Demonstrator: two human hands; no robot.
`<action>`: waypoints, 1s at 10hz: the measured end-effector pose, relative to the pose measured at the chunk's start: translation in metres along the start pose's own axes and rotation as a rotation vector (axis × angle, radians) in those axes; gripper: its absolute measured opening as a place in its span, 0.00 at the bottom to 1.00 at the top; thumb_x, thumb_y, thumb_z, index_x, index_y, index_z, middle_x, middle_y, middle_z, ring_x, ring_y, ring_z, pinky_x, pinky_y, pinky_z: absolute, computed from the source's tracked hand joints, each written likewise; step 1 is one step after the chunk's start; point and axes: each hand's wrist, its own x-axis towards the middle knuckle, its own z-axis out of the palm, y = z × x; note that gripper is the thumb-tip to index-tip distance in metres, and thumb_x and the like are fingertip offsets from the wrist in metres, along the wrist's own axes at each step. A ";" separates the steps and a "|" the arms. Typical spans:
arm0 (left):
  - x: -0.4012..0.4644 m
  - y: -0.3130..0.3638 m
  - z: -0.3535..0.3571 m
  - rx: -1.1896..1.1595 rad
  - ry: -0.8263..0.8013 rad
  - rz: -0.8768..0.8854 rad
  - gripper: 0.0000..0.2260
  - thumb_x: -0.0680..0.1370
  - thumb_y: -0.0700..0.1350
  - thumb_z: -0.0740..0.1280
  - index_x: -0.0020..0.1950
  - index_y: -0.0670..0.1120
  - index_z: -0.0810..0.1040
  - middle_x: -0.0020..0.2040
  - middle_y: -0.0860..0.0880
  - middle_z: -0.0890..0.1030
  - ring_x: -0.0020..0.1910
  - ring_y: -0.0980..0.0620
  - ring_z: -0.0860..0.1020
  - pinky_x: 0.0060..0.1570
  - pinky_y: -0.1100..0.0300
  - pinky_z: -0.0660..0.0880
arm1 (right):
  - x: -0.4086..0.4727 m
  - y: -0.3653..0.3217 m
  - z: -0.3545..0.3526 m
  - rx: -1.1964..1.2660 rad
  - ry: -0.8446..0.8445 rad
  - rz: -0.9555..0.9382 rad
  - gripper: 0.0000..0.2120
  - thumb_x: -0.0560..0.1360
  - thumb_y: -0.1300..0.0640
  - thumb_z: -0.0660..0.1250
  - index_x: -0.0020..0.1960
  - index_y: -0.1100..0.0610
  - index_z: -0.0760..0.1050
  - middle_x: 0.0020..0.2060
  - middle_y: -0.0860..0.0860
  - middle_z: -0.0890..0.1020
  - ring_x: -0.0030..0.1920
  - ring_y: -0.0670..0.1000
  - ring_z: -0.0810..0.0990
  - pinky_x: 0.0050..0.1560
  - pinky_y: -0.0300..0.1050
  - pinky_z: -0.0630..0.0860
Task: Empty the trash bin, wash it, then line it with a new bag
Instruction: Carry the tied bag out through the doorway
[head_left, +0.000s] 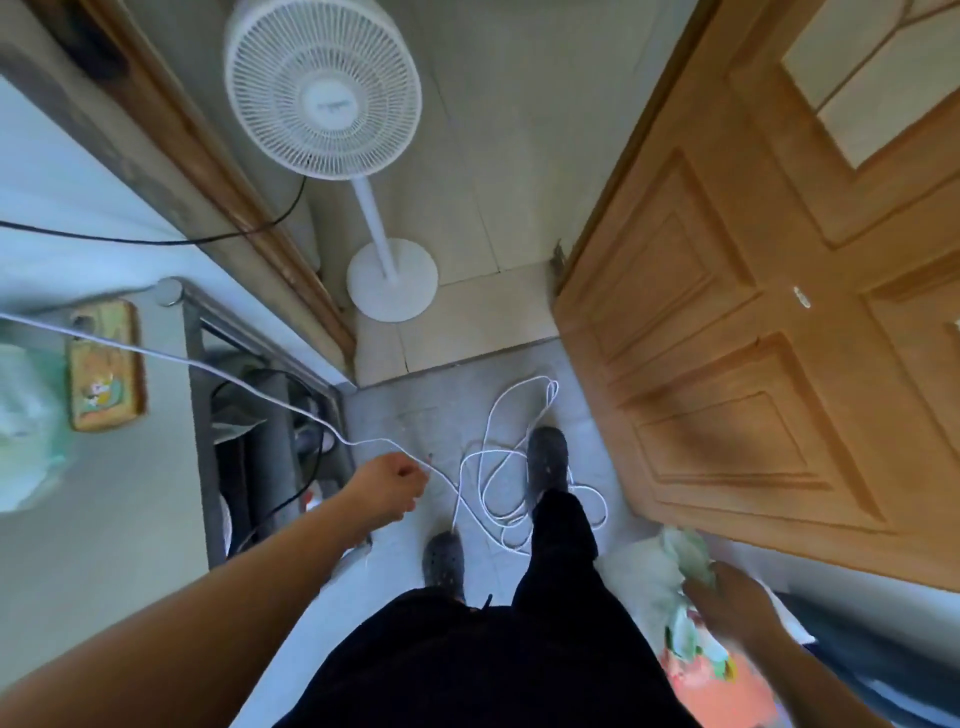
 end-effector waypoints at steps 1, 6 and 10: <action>0.007 -0.007 0.013 0.013 0.013 -0.115 0.07 0.78 0.43 0.65 0.44 0.40 0.78 0.41 0.40 0.80 0.36 0.45 0.77 0.36 0.57 0.72 | 0.054 -0.019 -0.037 0.018 0.032 -0.013 0.08 0.68 0.58 0.78 0.40 0.54 0.79 0.33 0.56 0.81 0.31 0.56 0.82 0.39 0.52 0.83; 0.067 -0.020 0.053 -0.278 0.249 -0.504 0.10 0.78 0.43 0.62 0.50 0.38 0.80 0.47 0.41 0.82 0.47 0.42 0.78 0.46 0.55 0.74 | 0.265 -0.267 -0.131 -0.049 -0.197 -0.373 0.10 0.75 0.62 0.65 0.35 0.60 0.70 0.34 0.62 0.78 0.38 0.62 0.81 0.42 0.58 0.81; 0.262 -0.118 0.147 -0.306 0.083 -0.482 0.11 0.81 0.48 0.58 0.54 0.48 0.79 0.57 0.46 0.83 0.57 0.45 0.78 0.56 0.55 0.74 | 0.427 -0.449 0.092 -0.136 -0.230 -0.529 0.13 0.65 0.51 0.63 0.40 0.60 0.80 0.34 0.57 0.85 0.37 0.61 0.86 0.40 0.60 0.83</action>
